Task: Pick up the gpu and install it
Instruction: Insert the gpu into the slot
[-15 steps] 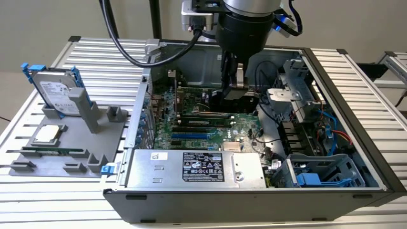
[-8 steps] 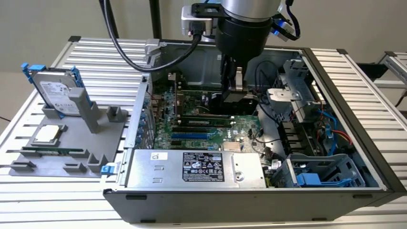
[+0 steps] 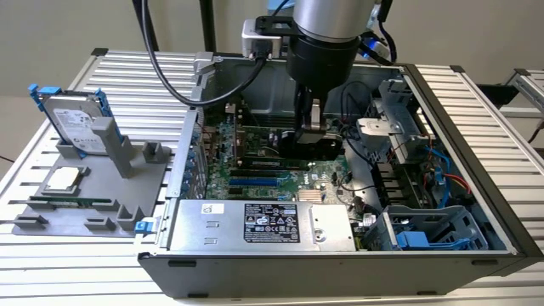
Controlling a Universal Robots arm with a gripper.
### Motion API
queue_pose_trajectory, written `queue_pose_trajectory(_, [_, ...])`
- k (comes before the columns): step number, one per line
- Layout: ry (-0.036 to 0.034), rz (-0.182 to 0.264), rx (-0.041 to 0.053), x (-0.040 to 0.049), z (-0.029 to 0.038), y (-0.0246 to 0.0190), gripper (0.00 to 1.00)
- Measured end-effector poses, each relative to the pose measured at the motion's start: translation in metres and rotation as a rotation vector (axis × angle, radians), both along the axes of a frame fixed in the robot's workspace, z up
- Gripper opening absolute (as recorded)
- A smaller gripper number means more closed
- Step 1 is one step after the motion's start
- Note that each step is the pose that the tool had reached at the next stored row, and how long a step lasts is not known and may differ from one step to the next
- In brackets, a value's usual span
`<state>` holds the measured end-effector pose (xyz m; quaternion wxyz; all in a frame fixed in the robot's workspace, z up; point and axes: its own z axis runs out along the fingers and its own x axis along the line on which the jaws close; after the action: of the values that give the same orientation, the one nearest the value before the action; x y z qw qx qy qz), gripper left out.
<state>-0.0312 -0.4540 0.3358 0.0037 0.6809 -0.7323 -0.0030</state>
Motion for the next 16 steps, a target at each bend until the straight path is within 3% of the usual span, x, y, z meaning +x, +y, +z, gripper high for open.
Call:
queue_pose_trajectory(7, [-0.0001,-0.006,-0.0014,0.0,-0.0017,0.0001,0.0])
queue_pose_trajectory(16, [0.0,-0.045,0.0032,-0.0022,-0.0109,0.0021,0.0])
